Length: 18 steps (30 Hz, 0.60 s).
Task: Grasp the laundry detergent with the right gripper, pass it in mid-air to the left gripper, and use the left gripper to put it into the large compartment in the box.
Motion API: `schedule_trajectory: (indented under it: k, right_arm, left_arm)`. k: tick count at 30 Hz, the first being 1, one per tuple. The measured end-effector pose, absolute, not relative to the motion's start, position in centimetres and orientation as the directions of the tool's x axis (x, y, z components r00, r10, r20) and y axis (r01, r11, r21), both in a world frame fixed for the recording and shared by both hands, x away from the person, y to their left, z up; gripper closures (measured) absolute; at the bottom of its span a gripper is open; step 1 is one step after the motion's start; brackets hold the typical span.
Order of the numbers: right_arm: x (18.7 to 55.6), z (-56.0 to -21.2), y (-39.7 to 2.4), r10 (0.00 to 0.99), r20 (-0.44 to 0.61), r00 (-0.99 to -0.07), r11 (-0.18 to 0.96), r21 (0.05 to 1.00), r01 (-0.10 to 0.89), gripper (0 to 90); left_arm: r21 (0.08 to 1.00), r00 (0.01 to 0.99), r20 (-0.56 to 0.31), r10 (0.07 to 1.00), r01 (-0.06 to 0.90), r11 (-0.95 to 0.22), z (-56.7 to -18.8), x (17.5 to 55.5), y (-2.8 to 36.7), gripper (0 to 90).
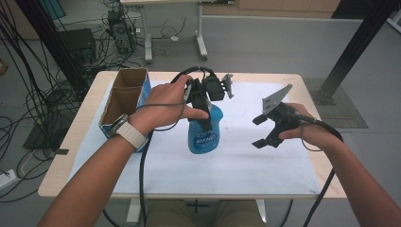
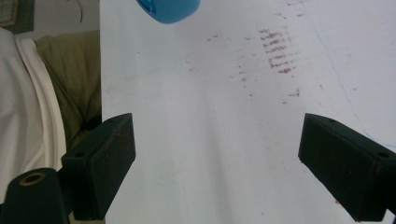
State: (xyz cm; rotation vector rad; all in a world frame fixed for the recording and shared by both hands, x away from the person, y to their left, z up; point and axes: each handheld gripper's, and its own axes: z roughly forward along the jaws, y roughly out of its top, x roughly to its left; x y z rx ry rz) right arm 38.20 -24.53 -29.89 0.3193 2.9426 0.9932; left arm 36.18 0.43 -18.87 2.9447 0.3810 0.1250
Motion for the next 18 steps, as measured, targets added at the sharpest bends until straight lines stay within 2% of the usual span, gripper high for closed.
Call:
schedule_trajectory:
  k: [18]
  right_arm:
    - [40.0,-28.7,-28.2,0.289,0.010,-0.957,0.819,0.515,0.253,11.1]
  left_arm:
    - [0.164,0.905,0.096,0.415,0.397,-0.903,-16.8,37.2,1.6,37.9]
